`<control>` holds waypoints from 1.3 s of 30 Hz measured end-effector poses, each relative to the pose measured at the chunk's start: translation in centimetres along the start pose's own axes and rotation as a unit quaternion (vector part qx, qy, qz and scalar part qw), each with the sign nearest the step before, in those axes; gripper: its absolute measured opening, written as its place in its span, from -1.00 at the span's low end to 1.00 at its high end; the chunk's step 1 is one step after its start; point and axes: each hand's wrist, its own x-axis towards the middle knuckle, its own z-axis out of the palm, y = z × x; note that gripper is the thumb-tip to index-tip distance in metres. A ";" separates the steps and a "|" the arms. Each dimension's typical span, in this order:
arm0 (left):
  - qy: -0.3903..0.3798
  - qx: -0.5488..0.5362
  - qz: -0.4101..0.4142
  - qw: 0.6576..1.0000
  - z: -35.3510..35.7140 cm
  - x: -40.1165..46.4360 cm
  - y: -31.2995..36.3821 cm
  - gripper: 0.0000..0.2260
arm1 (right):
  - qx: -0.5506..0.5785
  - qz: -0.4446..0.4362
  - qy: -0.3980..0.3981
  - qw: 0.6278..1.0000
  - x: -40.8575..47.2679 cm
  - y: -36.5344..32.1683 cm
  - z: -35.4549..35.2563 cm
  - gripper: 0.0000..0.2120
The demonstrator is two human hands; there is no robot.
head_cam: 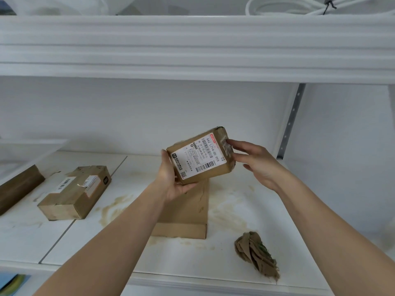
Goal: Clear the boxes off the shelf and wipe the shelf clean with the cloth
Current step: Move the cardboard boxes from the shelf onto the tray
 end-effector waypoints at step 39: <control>0.036 0.128 0.098 0.986 -0.7 0.2 0.6 -0.59 | -0.083 0.037 0.006 0.996 -0.1 0.0 -0.5 -0.35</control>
